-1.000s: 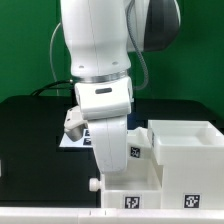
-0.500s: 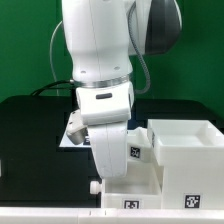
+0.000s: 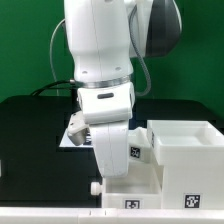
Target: Assemble drawer
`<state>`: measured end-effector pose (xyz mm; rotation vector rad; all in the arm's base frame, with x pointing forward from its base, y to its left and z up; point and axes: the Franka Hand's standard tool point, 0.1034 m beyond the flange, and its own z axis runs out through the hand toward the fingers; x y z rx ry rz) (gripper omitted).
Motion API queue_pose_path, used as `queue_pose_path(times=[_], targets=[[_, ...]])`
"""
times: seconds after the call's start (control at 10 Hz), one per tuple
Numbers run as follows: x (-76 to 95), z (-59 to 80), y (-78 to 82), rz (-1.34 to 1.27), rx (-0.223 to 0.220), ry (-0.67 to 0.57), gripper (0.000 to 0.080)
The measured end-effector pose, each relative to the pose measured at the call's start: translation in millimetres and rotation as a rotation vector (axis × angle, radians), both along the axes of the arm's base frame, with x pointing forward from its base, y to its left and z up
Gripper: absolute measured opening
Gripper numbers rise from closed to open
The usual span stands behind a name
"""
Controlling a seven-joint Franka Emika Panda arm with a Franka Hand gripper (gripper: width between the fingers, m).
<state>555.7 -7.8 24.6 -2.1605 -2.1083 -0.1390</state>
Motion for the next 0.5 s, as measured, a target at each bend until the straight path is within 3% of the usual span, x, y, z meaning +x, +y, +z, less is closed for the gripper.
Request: queue_pose_path(times=[0.5], targets=[[-1.3, -2.5, -0.2, 0.006, -0.005, -0.034, 0.004]])
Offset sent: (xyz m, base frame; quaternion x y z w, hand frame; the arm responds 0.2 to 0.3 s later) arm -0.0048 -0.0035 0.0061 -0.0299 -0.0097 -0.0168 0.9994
